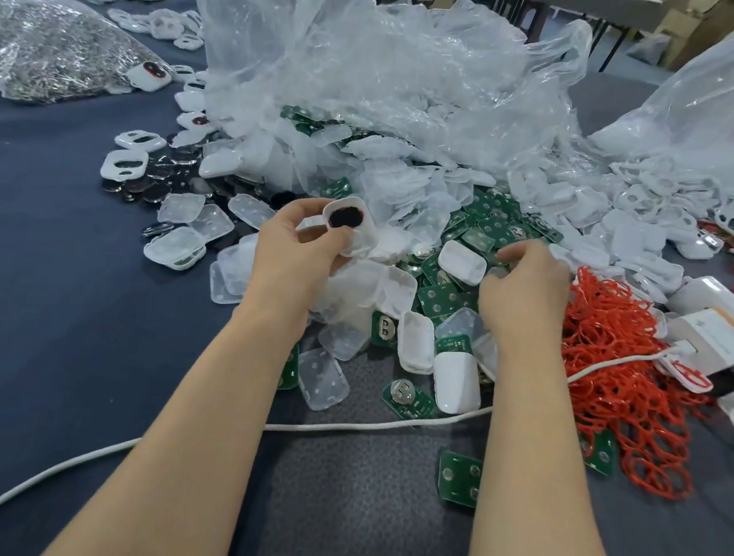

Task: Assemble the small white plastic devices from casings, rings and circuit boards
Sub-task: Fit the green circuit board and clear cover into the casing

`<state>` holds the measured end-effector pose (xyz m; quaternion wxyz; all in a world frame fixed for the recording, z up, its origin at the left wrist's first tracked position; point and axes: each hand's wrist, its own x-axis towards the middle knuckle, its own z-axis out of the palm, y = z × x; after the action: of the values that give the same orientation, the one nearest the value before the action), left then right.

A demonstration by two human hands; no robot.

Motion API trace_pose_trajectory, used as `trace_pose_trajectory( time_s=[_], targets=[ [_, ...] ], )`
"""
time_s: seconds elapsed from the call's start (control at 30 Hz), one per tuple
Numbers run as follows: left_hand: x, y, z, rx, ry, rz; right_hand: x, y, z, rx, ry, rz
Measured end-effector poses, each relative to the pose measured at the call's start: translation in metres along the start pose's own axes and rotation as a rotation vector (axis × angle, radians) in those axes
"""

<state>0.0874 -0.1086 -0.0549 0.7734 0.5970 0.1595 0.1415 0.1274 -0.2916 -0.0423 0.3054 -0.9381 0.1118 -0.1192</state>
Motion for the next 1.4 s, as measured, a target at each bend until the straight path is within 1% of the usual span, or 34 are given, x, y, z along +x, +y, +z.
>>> trace_pose_trajectory(
  time_s=[0.13,0.23,0.27,0.3,0.33,0.37,0.43,0.5,0.7,0.97,1.03,1.2,1.33,1.4],
  targets=[
    [-0.001,-0.001,0.002,-0.003,-0.011,0.0,0.001,0.0,-0.002,0.172,0.203,-0.045],
    [-0.001,-0.001,0.002,0.003,-0.037,-0.004,-0.004,-0.008,-0.005,0.307,0.296,-0.099],
    [-0.001,-0.001,0.003,0.0,-0.043,-0.009,-0.008,-0.013,-0.006,0.405,0.289,-0.12],
    [-0.001,-0.001,0.003,-0.003,-0.047,-0.016,-0.012,-0.02,-0.007,0.528,0.243,-0.137],
    [-0.001,-0.001,0.003,-0.004,-0.048,-0.023,-0.016,-0.028,-0.007,0.625,0.17,-0.162],
    [-0.001,0.0,0.003,-0.005,-0.047,-0.027,-0.02,-0.036,-0.005,0.652,0.087,-0.198],
    [-0.001,-0.001,0.003,-0.006,-0.042,-0.02,-0.026,-0.049,0.003,0.532,-0.071,-0.257],
    [-0.001,-0.001,0.004,-0.007,-0.042,-0.006,-0.032,-0.054,0.011,0.446,-0.156,-0.271],
    [-0.001,-0.002,0.003,0.009,-0.09,0.043,-0.033,-0.049,0.024,0.356,-0.251,-0.325],
    [-0.006,-0.001,0.005,0.036,-0.128,0.052,-0.031,-0.047,0.027,0.37,-0.241,-0.294],
    [-0.006,0.0,0.004,0.056,-0.097,0.072,-0.03,-0.046,0.024,0.371,-0.212,-0.312],
    [-0.002,0.002,-0.003,0.043,0.033,0.081,-0.02,-0.031,0.013,0.258,-0.015,-0.238],
    [-0.001,0.002,-0.004,0.01,0.037,0.059,-0.015,-0.022,0.014,0.252,0.001,-0.137],
    [-0.001,0.004,-0.003,-0.011,0.042,0.04,-0.014,-0.021,0.016,0.212,0.004,-0.122]
  ],
)
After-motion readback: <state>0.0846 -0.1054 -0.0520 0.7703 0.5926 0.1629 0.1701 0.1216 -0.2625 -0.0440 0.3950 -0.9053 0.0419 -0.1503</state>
